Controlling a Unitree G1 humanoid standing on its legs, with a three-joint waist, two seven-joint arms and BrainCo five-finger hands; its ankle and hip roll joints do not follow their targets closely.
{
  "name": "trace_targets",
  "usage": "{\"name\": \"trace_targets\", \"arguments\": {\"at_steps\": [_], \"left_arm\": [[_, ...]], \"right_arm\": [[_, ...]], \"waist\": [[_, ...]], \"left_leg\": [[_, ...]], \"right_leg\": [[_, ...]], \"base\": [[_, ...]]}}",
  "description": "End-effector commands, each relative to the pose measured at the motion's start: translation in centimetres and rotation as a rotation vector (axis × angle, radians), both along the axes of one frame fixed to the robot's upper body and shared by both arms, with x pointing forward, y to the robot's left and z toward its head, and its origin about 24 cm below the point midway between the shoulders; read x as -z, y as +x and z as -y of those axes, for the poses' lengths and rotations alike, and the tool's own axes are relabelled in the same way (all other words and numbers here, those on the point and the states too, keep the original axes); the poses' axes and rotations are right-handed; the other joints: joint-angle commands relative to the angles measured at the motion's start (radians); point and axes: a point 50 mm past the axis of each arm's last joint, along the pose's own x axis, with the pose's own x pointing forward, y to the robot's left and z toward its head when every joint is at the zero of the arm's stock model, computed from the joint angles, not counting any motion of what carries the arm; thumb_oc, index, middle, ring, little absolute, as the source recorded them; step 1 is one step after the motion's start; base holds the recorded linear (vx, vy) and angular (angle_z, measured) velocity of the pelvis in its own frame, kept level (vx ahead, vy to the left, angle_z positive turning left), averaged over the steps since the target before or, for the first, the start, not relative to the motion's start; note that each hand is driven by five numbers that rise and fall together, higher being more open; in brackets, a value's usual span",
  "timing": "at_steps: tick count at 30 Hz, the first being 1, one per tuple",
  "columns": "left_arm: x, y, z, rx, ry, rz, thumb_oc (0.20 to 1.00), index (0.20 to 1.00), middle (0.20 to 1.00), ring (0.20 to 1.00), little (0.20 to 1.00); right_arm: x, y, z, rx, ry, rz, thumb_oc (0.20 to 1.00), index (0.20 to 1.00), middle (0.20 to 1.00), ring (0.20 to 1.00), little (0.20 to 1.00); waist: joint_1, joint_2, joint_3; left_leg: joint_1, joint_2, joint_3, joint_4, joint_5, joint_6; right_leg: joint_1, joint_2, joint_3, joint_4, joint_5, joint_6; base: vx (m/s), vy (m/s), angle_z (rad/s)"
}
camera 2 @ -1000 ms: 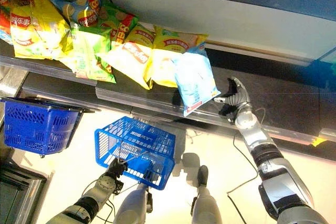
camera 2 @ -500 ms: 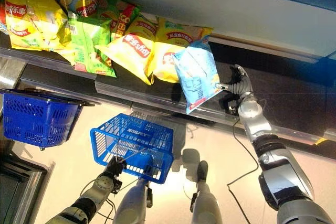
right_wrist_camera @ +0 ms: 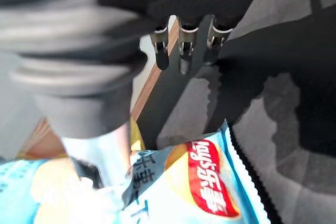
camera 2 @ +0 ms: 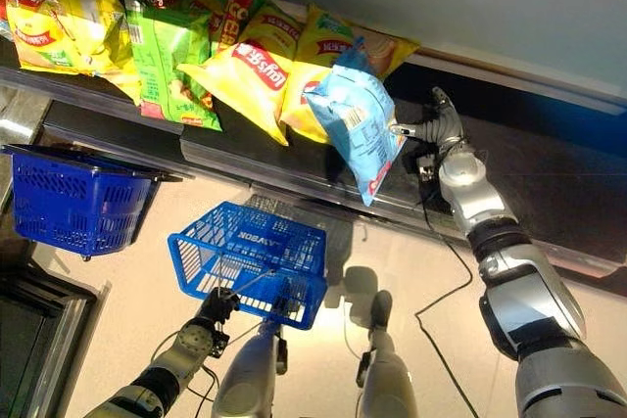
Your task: Pick up the snacks into the basket
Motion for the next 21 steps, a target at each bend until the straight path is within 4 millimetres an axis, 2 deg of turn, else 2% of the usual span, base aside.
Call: {"name": "trace_targets", "arguments": {"at_steps": [1, 6, 11, 14, 15, 16, 18, 19, 20, 21], "left_arm": [[2.6, -5.0, -2.3, 0.039, 0.109, -0.199, 0.2, 0.2, 0.2, 0.2, 0.2], [2.6, -5.1, -2.0, 0.044, 0.105, -0.195, 0.2, 0.2, 0.2, 0.2, 0.2], [2.4, -4.9, -1.9, 0.033, 0.103, -0.176, 0.2, 0.2, 0.2, 0.2, 0.2], [1.9, -4.1, -2.1, 0.012, 0.108, -0.14, 0.2, 0.2, 0.2, 0.2, 0.2], [1.7, -3.7, -2.3, -0.005, 0.11, -0.124, 0.2, 0.2, 0.2, 0.2, 0.2], [1.7, -3.7, -2.3, -0.004, 0.111, -0.125, 0.2, 0.2, 0.2, 0.2, 0.2], [1.3, -3.2, -2.7, -0.023, 0.116, -0.108, 0.2, 0.2, 0.2, 0.2, 0.2], [1.4, -3.2, -2.7, -0.021, 0.116, -0.109, 0.2, 0.2, 0.2, 0.2, 0.2], [1.2, -3.0, -3.1, -0.042, 0.12, -0.1, 0.2, 0.2, 0.2, 0.2, 0.2], [1.1, -2.8, -3.2, -0.048, 0.122, -0.099, 0.2, 0.2, 0.2, 0.2, 0.2]], "right_arm": [[-1.3, 0.9, -4.7, -0.175, 0.029, 0.027, 1.0, 1.0, 1.0, 1.0, 1.0], [-0.8, 0.8, -4.3, -0.129, 0.039, 0.032, 1.0, 1.0, 1.0, 1.0, 1.0], [0.5, 0.1, -2.6, -0.011, 0.144, 0.059, 1.0, 1.0, 1.0, 1.0, 1.0], [0.5, -1.1, -0.9, 0.05, 0.11, 0.121, 1.0, 1.0, 1.0, 1.0, 1.0], [0.1, -1.8, 0.8, 0.094, 0.106, 0.156, 1.0, 1.0, 1.0, 1.0, 1.0], [0.2, -1.8, 0.8, 0.095, 0.106, 0.156, 1.0, 1.0, 1.0, 1.0, 1.0], [-0.2, -2.8, 3.1, 0.165, 0.122, 0.193, 1.0, 1.0, 1.0, 1.0, 1.0], [-0.1, -2.9, 3.2, 0.167, 0.122, 0.193, 1.0, 1.0, 1.0, 1.0, 1.0], [-0.4, -3.9, 5.1, 0.221, 0.141, 0.228, 1.0, 1.0, 1.0, 1.0, 1.0], [-0.5, -4.5, 6.0, 0.244, 0.145, 0.244, 1.0, 1.0, 1.0, 1.0, 1.0]], "waist": [[0.061, -0.047, 0.033], [0.065, -0.045, 0.036], [0.061, -0.041, 0.038], [0.044, -0.042, 0.042], [0.034, -0.045, 0.042], [0.035, -0.045, 0.042], [0.02, -0.05, 0.04], [0.022, -0.05, 0.04], [0.008, -0.055, 0.038], [0.002, -0.059, 0.036]], "left_leg": [[-0.038, -0.076, -0.036, -0.008, 0.0, 0.054], [-0.043, -0.079, -0.042, -0.008, -0.002, 0.056], [-0.038, -0.082, -0.046, -0.008, -0.009, 0.058], [-0.029, -0.082, -0.045, -0.008, -0.012, 0.058], [-0.028, -0.082, -0.044, -0.008, -0.014, 0.057], [-0.028, -0.082, -0.044, -0.008, -0.014, 0.057], [-0.025, -0.082, -0.042, -0.008, -0.016, 0.056], [-0.024, -0.082, -0.042, -0.008, -0.016, 0.056], [-0.021, -0.082, -0.04, -0.008, -0.02, 0.056], [-0.019, -0.081, -0.038, -0.008, -0.022, 0.056]], "right_leg": [[-0.077, -0.005, 0.01, 0.005, 0.074, 0.04], [-0.077, -0.006, 0.004, 0.005, 0.072, 0.04], [-0.069, -0.006, 0.003, 0.005, 0.067, 0.039], [-0.063, -0.004, 0.004, 0.004, 0.065, 0.039], [-0.062, -0.004, 0.005, 0.004, 0.064, 0.04], [-0.062, -0.004, 0.004, 0.004, 0.064, 0.04], [-0.061, -0.004, 0.007, 0.004, 0.063, 0.041], [-0.06, -0.004, 0.007, 0.004, 0.063, 0.041], [-0.06, -0.005, 0.009, 0.004, 0.064, 0.043], [-0.06, -0.004, 0.013, 0.004, 0.065, 0.044]], "base": [[0.02, -0.005, 0.07], [0.01, 0.001, 0.03], [0.0, 0.0, 0.0], [0.0, 0.0, 0.0], [0.0, 0.0, 0.0], [-0.01, -0.004, 0.03], [-0.01, -0.005, 0.05], [-0.01, -0.008, 0.06], [-0.02, -0.008, 0.04], [-0.02, -0.014, 0.04]]}}
